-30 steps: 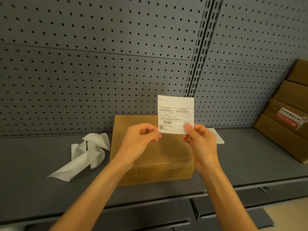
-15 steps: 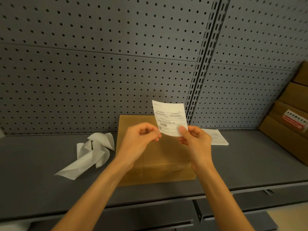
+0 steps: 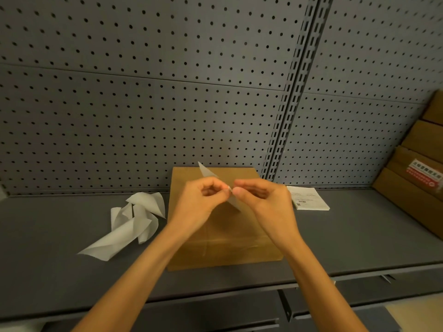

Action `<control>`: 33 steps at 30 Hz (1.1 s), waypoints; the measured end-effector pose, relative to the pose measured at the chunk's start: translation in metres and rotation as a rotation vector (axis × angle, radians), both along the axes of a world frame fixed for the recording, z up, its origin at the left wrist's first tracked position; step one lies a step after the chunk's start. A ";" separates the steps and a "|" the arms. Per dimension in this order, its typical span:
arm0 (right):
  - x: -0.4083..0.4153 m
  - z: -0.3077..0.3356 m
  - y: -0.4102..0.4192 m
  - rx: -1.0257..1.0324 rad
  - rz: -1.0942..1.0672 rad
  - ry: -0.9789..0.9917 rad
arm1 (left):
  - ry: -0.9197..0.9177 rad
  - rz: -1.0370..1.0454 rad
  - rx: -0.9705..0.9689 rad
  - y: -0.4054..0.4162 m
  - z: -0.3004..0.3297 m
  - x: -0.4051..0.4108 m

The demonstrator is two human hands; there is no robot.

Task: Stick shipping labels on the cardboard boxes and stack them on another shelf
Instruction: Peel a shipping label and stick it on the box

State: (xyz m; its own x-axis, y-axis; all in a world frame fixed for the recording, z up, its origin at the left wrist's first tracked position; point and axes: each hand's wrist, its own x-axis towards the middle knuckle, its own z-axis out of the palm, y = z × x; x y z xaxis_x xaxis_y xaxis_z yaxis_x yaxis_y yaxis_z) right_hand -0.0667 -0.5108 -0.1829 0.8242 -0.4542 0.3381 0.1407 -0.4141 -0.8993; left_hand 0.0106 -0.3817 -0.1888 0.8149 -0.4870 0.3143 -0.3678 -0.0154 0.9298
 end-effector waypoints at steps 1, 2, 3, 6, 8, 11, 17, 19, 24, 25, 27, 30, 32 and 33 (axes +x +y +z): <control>0.000 -0.001 0.001 -0.008 0.012 0.006 | -0.010 0.000 0.006 0.000 -0.001 0.000; 0.001 -0.002 0.002 -0.014 0.016 0.010 | -0.020 0.003 0.013 -0.001 -0.001 0.001; 0.002 -0.003 0.002 -0.018 0.015 0.011 | -0.029 0.005 0.020 -0.001 -0.002 0.002; 0.004 -0.005 0.001 -0.051 0.021 0.006 | -0.051 -0.005 0.048 -0.001 -0.006 0.004; 0.006 -0.007 0.000 -0.081 0.020 0.002 | -0.063 -0.001 0.071 -0.001 -0.007 0.005; 0.008 -0.009 -0.001 -0.124 0.006 -0.002 | -0.063 -0.005 0.077 -0.001 -0.009 0.007; 0.013 -0.006 -0.006 -0.068 -0.034 0.003 | -0.037 0.049 0.063 0.003 -0.012 0.013; 0.015 -0.003 -0.010 0.037 -0.051 0.004 | -0.023 0.078 0.056 0.008 -0.011 0.016; 0.016 0.008 -0.016 0.258 -0.074 0.001 | -0.031 0.183 0.072 0.026 -0.009 0.032; 0.016 0.009 -0.017 0.280 -0.074 -0.004 | -0.027 0.200 0.074 0.030 -0.010 0.035; 0.018 0.011 -0.018 0.318 -0.080 -0.012 | -0.012 0.235 0.067 0.038 -0.011 0.042; 0.021 0.014 -0.019 0.361 -0.089 -0.019 | 0.027 0.283 0.039 0.052 -0.012 0.050; 0.023 0.015 -0.019 0.381 -0.102 -0.029 | 0.047 0.313 0.016 0.062 -0.012 0.055; 0.024 0.015 -0.019 0.385 -0.109 -0.033 | 0.053 0.333 0.011 0.067 -0.011 0.056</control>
State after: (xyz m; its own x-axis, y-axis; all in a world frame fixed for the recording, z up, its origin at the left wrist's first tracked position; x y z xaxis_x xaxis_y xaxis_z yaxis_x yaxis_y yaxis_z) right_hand -0.0432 -0.5299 -0.1675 0.7557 -0.6369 0.1523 0.1465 -0.0623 -0.9873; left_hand 0.0669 -0.3149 -0.2002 0.9449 -0.1947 0.2632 -0.2918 -0.1366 0.9467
